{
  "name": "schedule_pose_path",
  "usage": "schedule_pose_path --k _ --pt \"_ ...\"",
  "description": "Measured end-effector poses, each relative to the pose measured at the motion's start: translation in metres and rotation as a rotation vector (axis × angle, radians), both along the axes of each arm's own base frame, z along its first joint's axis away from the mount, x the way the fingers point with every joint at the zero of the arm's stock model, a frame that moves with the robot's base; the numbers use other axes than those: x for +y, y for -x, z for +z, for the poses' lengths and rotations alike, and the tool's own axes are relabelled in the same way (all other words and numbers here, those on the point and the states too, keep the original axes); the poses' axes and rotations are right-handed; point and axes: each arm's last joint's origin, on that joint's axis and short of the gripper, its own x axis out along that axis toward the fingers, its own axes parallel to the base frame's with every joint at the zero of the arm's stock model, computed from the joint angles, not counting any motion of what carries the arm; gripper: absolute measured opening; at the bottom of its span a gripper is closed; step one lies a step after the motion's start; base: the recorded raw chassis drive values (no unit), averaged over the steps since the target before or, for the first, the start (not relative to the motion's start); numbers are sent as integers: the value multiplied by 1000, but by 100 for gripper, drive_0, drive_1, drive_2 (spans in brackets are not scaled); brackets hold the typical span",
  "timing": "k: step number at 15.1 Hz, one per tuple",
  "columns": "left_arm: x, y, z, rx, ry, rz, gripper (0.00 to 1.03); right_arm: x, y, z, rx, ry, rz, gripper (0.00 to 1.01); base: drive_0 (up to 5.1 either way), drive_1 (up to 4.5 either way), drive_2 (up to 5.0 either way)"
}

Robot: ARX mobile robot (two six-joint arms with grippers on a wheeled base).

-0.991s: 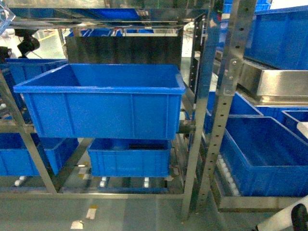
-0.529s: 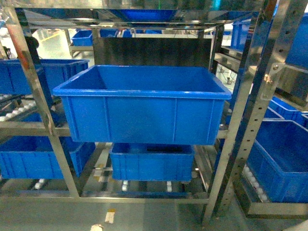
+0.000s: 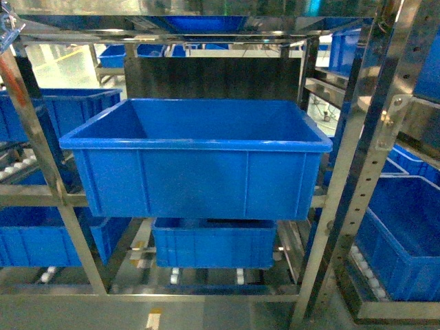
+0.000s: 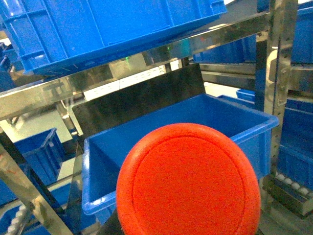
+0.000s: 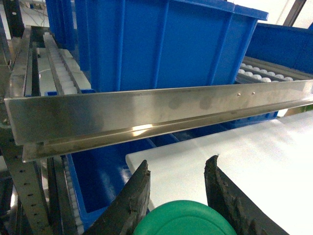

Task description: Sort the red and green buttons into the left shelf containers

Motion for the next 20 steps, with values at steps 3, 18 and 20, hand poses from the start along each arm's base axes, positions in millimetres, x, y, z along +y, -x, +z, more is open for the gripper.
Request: schedule_pose_path --k 3,18,20 --pt "0 0 0 0 0 0 24 0 0 0 0 0 0 30 -1 417 -418" --pt "0 0 0 -3 -1 -2 24 0 0 -1 4 -2 2 30 -151 104 32" --pt "0 0 0 -2 -1 0 24 0 -1 -1 5 -3 2 30 -3 57 -63"
